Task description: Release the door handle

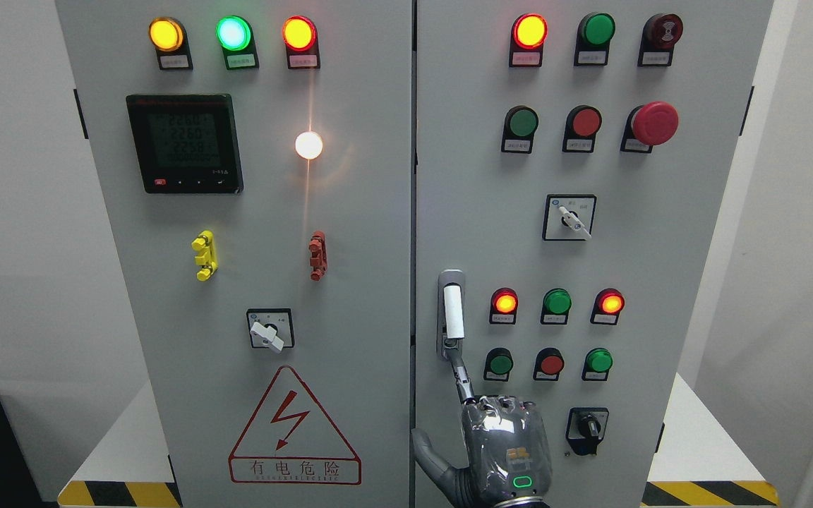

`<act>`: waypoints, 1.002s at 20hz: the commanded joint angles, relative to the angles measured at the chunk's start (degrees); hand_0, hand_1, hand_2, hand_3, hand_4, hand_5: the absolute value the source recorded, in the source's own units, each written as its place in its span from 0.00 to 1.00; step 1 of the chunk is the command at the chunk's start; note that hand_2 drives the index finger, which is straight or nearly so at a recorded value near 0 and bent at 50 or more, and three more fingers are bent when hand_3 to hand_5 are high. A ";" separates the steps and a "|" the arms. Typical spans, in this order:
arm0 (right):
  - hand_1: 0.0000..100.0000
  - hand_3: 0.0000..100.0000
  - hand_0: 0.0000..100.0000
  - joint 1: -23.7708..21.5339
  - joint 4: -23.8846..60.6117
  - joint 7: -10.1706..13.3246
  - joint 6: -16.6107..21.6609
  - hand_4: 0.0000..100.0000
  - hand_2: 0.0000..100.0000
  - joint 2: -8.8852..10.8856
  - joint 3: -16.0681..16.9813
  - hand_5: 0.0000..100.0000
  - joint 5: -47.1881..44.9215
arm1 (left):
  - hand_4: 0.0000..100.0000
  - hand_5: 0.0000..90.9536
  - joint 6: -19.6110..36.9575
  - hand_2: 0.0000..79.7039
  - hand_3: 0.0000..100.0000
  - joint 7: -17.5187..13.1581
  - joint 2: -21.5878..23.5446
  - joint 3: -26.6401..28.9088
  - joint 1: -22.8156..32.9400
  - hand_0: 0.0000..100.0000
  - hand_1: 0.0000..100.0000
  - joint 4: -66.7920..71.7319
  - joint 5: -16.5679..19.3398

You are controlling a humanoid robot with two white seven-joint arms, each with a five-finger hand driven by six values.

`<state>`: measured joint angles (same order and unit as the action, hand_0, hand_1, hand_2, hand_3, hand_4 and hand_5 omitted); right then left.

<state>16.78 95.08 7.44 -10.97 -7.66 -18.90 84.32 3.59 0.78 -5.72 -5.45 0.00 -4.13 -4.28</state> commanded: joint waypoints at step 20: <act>0.23 1.00 0.27 0.19 3.71 0.04 0.07 1.00 0.13 -0.07 -0.17 1.00 0.49 | 0.00 0.00 0.01 0.00 0.00 0.01 0.00 0.00 0.97 0.12 0.56 -0.01 -0.03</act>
<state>16.92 96.57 7.63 -10.94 -7.67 -18.94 84.74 3.59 0.78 -5.72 -5.45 0.00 -4.13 -4.28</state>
